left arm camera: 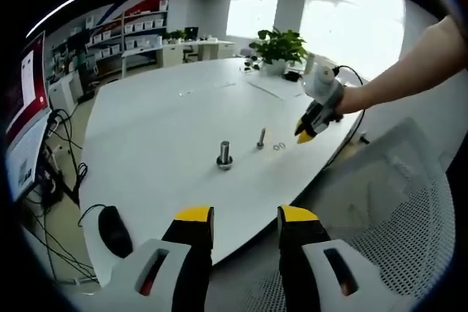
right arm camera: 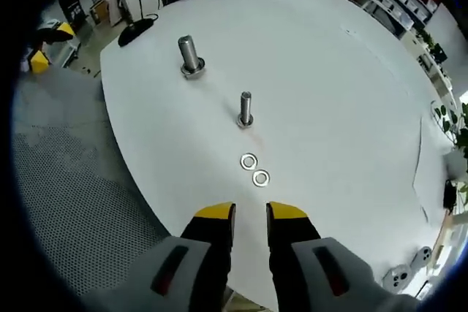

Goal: Place the washer onto the threaded stud by aligning its center hole with the stud, sliding it down to the base, and recovering from edge contact or off-axis alignment until the washer reaches the visible bottom stop.

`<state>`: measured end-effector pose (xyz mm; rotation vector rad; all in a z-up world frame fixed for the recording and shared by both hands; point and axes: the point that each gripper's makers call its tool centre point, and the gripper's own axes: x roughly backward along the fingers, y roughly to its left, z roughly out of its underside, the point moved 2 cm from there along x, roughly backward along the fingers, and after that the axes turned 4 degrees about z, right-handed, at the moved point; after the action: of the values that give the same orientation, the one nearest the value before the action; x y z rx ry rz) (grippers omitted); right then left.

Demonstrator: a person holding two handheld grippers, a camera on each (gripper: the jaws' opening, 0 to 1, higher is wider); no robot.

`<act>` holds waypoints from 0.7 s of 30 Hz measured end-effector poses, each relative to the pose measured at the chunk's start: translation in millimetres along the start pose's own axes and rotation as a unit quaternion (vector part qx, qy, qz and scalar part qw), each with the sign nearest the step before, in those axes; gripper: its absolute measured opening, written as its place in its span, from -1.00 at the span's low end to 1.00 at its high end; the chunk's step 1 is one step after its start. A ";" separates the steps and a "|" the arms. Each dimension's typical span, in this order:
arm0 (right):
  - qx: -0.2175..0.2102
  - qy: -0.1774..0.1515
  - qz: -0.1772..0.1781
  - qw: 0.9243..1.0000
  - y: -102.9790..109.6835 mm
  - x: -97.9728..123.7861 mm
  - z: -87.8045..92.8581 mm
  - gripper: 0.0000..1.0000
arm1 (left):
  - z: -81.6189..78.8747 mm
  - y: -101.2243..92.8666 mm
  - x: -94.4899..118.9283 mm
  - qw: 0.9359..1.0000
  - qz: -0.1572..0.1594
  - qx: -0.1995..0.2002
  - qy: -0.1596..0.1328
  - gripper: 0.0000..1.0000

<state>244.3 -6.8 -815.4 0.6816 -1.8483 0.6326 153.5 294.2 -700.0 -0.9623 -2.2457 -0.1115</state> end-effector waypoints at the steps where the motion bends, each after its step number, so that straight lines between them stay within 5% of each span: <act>1: 0.005 0.002 -0.002 1.000 -1.5 -2.6 2.3 -0.60 | -1.1 1.0 0.8 1.000 -0.002 0.003 -0.004 -0.33; 6: -0.015 0.003 -0.015 1.000 -10.3 -9.6 11.7 -0.60 | -2.8 3.0 1.6 1.000 -0.004 0.010 -0.010 -0.31; 10: -0.002 0.003 -0.023 1.000 -17.5 -19.2 15.3 -0.60 | 4.1 4.7 -0.7 1.000 -0.011 0.006 0.012 -0.30; 21: 0.046 -0.025 -0.055 0.997 -6.8 -36.8 -6.5 -0.59 | 6.2 7.3 0.2 1.000 -0.017 0.011 0.019 -0.32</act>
<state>264.9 -0.8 -846.8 0.8618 -1.8223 0.6358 154.8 301.6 -705.9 -0.9023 -2.2243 -0.1201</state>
